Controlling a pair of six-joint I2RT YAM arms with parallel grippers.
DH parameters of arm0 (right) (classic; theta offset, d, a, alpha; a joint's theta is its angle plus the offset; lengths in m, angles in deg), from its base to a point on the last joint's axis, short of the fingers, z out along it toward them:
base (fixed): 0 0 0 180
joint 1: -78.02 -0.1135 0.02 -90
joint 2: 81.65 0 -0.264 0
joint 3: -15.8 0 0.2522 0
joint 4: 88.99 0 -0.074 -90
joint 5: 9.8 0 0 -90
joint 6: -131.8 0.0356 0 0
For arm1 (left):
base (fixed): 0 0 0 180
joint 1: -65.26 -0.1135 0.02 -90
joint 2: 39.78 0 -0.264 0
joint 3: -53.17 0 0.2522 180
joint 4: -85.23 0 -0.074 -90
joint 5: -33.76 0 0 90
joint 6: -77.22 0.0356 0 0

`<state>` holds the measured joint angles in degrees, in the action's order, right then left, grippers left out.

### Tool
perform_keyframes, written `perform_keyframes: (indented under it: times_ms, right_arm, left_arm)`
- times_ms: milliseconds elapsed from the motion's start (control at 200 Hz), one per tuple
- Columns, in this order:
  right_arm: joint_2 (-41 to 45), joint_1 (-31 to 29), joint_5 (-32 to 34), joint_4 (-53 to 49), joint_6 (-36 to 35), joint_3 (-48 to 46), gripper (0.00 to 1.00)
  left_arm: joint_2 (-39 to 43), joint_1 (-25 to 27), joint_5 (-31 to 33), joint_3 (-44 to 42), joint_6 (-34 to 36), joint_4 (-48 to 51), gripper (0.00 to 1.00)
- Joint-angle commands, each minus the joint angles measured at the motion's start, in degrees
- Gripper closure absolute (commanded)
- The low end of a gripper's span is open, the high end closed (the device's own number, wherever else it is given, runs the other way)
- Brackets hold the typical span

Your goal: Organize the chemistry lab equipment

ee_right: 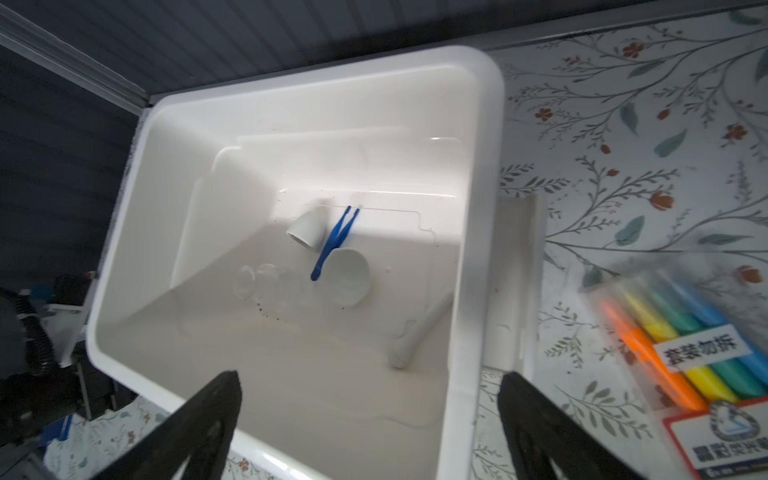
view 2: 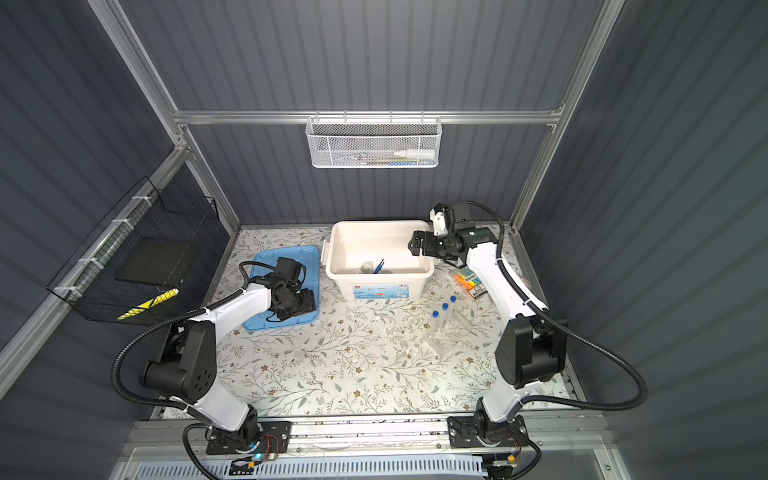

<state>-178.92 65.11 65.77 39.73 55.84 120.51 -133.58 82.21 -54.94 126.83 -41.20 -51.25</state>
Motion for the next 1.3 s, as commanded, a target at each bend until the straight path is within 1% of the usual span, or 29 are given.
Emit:
perform_keyframes:
  times_ms: [0,130,235,360,500,635,890,990,1066,1116,1296]
  right_arm:
    - [-1.7,0.1,3.7,-5.7,-4.8,3.5,0.05]
    - [-4.8,1.9,4.6,-8.1,-7.0,5.3,0.15]
    - [-6.6,3.3,3.4,-7.8,-7.9,6.3,0.21]
    - [-10.4,3.9,3.4,-8.9,-8.5,9.7,0.35]
    - [-14.1,4.7,4.2,-10.1,-8.9,14.0,0.52]
    - [-16.2,6.8,3.6,-10.4,-8.7,16.7,0.61]
    - [-17.6,10.9,3.4,-10.4,-9.4,18.5,0.61]
    - [-17.8,11.7,2.2,-10.2,-9.3,18.9,0.60]
    - [-17.4,11.7,0.7,-9.9,-9.2,18.9,0.58]
    - [-17.0,11.5,-0.4,-9.6,-9.1,18.5,0.57]
    - [-15.6,11.3,-3.3,-8.5,-8.2,17.4,0.50]
  left_arm:
    - [-0.8,0.5,-1.0,2.4,-2.6,-0.5,0.30]
    - [-1.1,1.6,0.2,2.7,-3.4,-0.8,0.31]
    - [-2.9,4.5,1.3,4.7,-3.3,-0.3,0.31]
    - [-6.7,7.4,1.5,6.9,-4.4,0.0,0.32]
    - [-8.1,8.6,1.3,7.6,-6.4,-1.8,0.32]
    - [-9.4,9.0,0.7,9.0,-6.8,-1.8,0.33]
    - [-10.5,10.3,1.1,12.4,-8.5,-2.0,0.33]
    - [-9.6,10.2,4.0,13.4,-9.5,0.2,0.33]
    - [-8.7,10.1,7.8,14.1,-9.6,3.7,0.32]
    - [-8.2,9.8,9.2,14.0,-9.5,4.9,0.32]
    - [-7.8,8.5,10.0,12.3,-9.7,5.2,0.31]
